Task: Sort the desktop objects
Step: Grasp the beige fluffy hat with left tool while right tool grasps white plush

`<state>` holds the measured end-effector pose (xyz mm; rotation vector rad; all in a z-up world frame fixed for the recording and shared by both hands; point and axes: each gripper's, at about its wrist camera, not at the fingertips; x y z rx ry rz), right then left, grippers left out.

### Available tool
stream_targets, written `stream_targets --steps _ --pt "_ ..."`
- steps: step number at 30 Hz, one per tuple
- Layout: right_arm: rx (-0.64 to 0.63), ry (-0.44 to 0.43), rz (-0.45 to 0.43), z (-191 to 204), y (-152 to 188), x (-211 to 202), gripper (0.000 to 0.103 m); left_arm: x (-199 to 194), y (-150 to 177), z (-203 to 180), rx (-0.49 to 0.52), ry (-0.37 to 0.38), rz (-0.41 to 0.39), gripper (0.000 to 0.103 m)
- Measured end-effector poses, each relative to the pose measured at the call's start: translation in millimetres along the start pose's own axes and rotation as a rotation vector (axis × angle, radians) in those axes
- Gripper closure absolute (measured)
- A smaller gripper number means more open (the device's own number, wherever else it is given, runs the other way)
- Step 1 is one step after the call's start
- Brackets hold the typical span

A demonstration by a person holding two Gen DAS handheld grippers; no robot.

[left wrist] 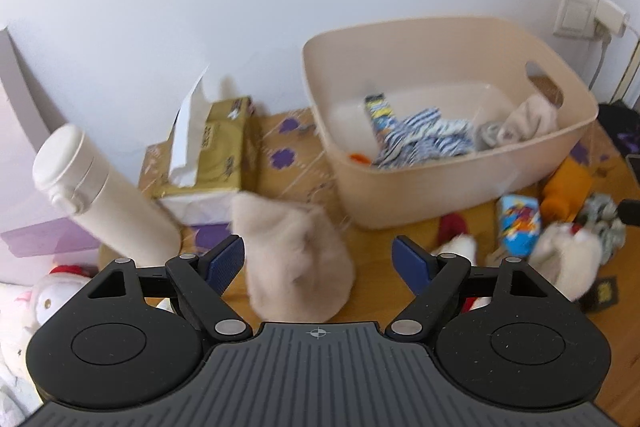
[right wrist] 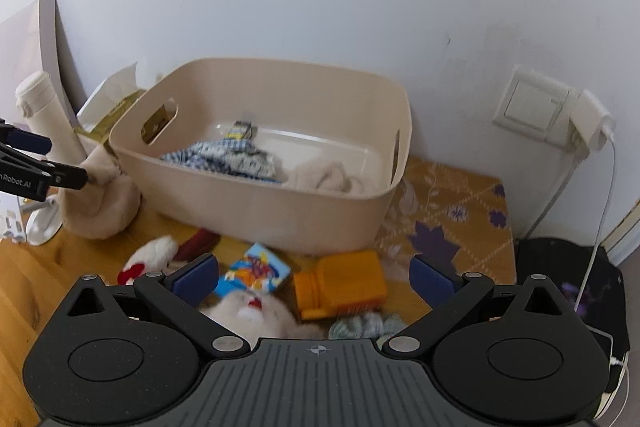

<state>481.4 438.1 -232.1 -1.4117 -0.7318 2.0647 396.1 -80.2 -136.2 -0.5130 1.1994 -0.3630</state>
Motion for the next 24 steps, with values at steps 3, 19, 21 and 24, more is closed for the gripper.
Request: stream_targets --steps 3,19,21,24 --pt "0.002 -0.01 0.016 3.9 8.8 2.0 0.0 4.3 12.6 5.9 0.013 -0.01 0.016 0.021" --pt "0.009 -0.05 0.156 21.5 39.5 39.9 0.0 55.5 37.9 1.2 0.13 -0.063 -0.007 0.021" --pt "0.012 -0.053 0.164 22.2 40.0 45.0 0.0 63.2 38.9 1.0 0.128 -0.066 -0.007 0.021" --pt "0.016 -0.049 0.179 23.0 40.4 53.6 0.0 73.0 39.9 0.2 0.135 -0.067 -0.017 0.021"
Point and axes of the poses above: each gripper's, at about its wrist camera, not at the fingertips, and x roughly the way its jaws point, z to its left, y to its underside, and after that the axes turned 3 degrees about z, right-handed
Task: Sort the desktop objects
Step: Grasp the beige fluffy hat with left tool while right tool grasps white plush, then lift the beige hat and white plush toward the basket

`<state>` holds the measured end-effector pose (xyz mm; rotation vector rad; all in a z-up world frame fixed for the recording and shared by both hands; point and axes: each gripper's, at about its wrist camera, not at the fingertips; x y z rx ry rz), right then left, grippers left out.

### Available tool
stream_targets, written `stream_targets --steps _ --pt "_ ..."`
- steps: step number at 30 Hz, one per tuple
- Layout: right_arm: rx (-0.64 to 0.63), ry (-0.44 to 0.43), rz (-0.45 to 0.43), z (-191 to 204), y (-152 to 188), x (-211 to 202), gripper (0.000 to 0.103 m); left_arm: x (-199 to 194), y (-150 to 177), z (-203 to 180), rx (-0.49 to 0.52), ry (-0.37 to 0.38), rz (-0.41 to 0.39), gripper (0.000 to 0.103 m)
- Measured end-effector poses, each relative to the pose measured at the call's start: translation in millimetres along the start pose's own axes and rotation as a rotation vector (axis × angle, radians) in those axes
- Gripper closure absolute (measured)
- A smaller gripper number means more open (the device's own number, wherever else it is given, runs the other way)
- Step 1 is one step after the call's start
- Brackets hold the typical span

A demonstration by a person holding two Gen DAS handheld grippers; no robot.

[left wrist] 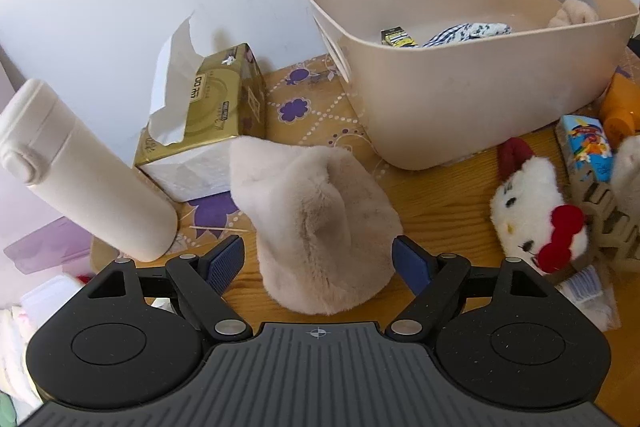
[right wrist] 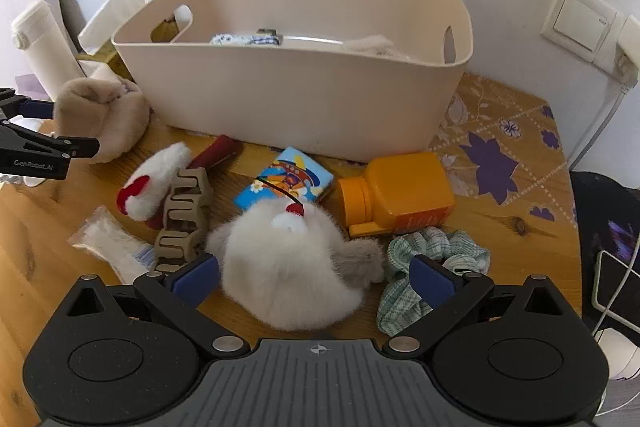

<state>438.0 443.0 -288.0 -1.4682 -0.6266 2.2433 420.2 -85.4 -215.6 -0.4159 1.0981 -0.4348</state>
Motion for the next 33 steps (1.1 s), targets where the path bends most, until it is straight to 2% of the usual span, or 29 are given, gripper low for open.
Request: stream_targets --steps 6,7,8,11,12,14,15,17,20,23,33 --pt "0.004 0.006 0.022 3.3 -1.4 14.8 0.0 12.8 -1.3 -3.4 0.009 0.015 -0.022 0.021" --pt "0.004 0.006 0.023 3.9 -1.8 16.4 0.0 15.1 -1.6 -3.8 0.009 0.025 -0.015 0.026" --pt "0.004 0.005 0.023 4.7 -2.1 17.8 0.0 17.5 -1.8 -3.9 0.01 0.04 -0.005 0.038" --pt "0.0 0.002 0.013 7.8 -2.9 20.4 0.002 24.1 -2.6 -1.4 -0.011 0.073 0.032 0.054" --pt "0.003 -0.004 0.006 8.2 -3.0 20.6 0.01 24.1 -2.8 0.7 -0.031 0.085 0.034 0.059" --pt "0.01 -0.011 0.007 8.0 -3.6 21.8 0.025 22.9 -4.8 4.7 -0.069 0.103 0.041 0.078" --pt "0.015 -0.013 0.015 7.7 -3.9 23.2 0.037 22.2 -6.1 5.8 -0.073 0.109 0.048 0.08" --pt "0.027 -0.023 0.023 6.7 -3.7 24.2 0.052 20.8 -7.9 6.5 -0.072 0.114 0.062 0.086" --pt "0.025 -0.04 0.026 8.1 -2.5 22.7 0.069 15.1 -5.1 9.3 -0.088 0.135 0.073 0.088" --pt "0.019 -0.044 0.023 11.6 -0.5 19.3 0.076 8.0 -0.5 7.0 -0.072 0.138 0.076 0.089" --pt "0.024 -0.045 -0.024 10.1 13.2 -3.1 0.079 -30.5 18.0 -2.4 -0.002 0.154 0.029 0.09"
Point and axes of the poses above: each gripper's, at about its wrist camera, not at the fingertips, and x roughly the way its jaws point, z to its left, y to its underside, and after that the axes turned 3 degrees about z, right-handed
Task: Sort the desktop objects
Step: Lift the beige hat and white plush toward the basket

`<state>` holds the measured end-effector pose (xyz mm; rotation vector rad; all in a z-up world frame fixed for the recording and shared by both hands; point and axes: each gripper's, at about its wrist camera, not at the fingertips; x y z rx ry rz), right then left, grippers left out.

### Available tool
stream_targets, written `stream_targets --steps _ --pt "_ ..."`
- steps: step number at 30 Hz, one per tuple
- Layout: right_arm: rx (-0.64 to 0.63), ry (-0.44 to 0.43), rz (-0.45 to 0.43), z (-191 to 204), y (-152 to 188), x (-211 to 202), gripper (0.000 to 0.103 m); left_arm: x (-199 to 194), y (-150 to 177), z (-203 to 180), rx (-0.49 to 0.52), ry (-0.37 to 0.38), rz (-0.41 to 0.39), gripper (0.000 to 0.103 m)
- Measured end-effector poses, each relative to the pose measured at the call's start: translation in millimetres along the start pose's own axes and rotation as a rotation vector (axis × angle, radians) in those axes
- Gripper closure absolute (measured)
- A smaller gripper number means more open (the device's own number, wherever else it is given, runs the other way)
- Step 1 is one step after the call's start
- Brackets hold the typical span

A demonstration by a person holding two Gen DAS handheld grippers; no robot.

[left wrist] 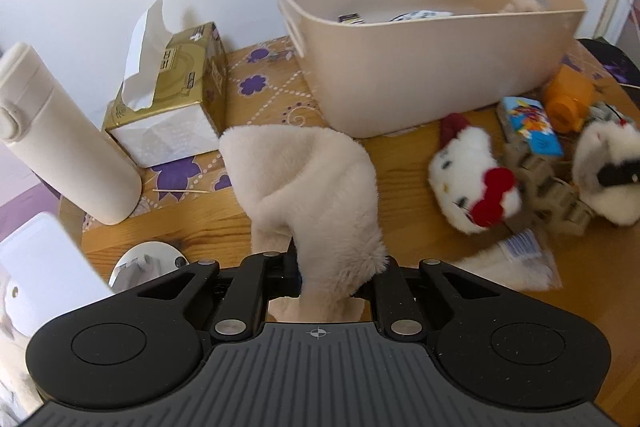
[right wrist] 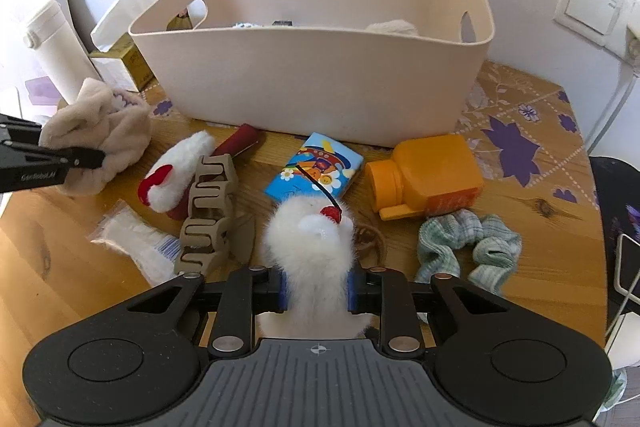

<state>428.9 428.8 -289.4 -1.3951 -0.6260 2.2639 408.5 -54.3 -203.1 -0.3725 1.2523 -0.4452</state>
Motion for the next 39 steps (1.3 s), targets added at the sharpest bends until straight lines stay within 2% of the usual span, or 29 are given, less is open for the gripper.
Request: stream_targets --steps 10,25,39 --pt "0.02 0.01 -0.047 -11.3 10.2 -30.1 0.079 -33.6 5.1 -13.4 0.007 0.007 -0.054 0.09" --pt "0.053 0.03 -0.13 -37.8 22.7 -75.3 0.079 -85.0 -4.6 -46.3 0.075 0.043 -0.179 0.09" --pt "0.017 0.042 -0.283 -53.8 -4.6 -127.0 0.079 -119.4 -42.5 -62.3 0.057 0.06 -0.257 0.09"
Point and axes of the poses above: each gripper's, at about its wrist camera, not at the fingertips, and x roughly the way its jaws point, z to its left, y to its underside, and after that the axes turned 3 degrees about z, right-handed
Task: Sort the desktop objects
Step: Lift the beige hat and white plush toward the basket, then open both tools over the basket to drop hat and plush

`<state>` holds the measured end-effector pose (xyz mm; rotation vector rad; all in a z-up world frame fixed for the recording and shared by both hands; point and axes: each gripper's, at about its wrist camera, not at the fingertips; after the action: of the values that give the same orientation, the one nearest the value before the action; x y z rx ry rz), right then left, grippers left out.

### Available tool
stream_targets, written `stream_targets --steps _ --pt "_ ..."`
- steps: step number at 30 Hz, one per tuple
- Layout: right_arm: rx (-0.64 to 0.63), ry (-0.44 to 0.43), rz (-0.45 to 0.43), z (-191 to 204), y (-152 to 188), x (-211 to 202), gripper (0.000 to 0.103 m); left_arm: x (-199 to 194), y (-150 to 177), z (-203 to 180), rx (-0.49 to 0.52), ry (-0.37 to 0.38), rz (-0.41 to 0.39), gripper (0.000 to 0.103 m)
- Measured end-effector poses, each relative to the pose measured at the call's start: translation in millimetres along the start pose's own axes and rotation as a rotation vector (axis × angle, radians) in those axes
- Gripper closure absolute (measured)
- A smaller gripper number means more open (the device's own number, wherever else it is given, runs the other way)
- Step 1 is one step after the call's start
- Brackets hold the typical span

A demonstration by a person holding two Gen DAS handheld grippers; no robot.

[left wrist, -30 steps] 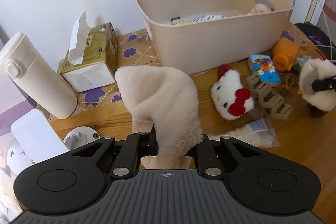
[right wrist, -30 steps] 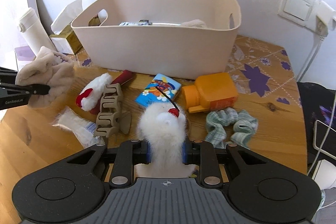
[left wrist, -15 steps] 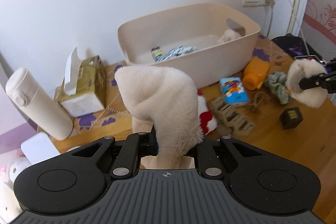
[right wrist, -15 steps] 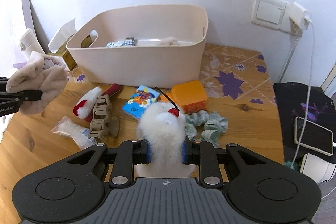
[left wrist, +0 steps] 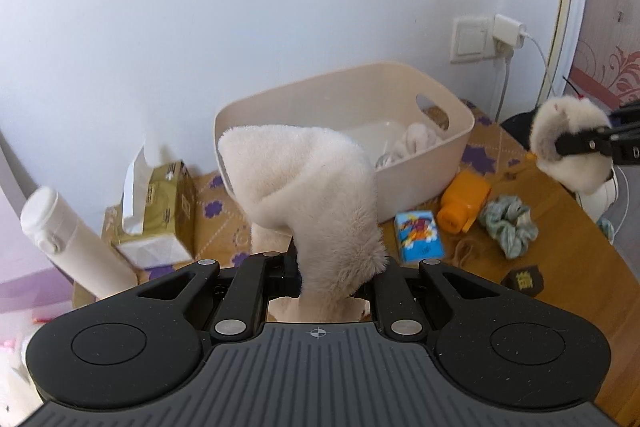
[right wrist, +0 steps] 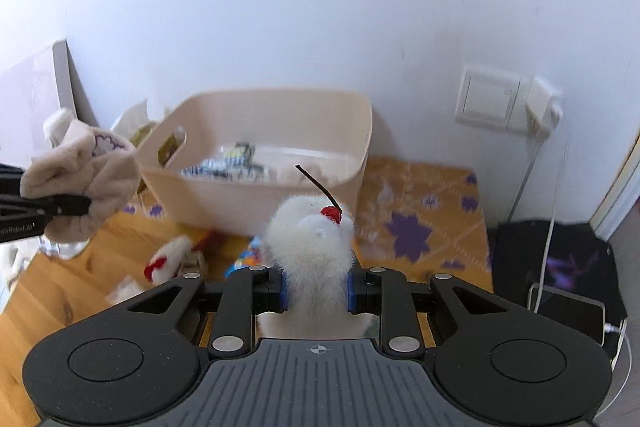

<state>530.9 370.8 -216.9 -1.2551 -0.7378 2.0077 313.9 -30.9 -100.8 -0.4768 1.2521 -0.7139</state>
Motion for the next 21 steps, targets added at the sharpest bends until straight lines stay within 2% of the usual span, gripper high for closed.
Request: stream_targets --steps 11,21 --pt "-0.031 0.018 -0.111 -10.9 -46.8 -13.0 0.079 4.8 -47.4 -0.7 -0.005 -0.01 -0.071 0.09" --pt "-0.072 0.001 -0.164 -0.3 -83.6 2.4 0.079 31.0 -83.6 -8.5 0.083 -0.014 -0.071 0.09"
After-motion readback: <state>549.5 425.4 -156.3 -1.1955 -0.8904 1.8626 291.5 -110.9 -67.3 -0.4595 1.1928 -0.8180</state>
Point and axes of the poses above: each gripper's, at about its wrist camera, not at the fingertips, and x roughly the way its jaws point, z to its left, y to its underside, and after that the axes turned 3 degrees about z, right-handed
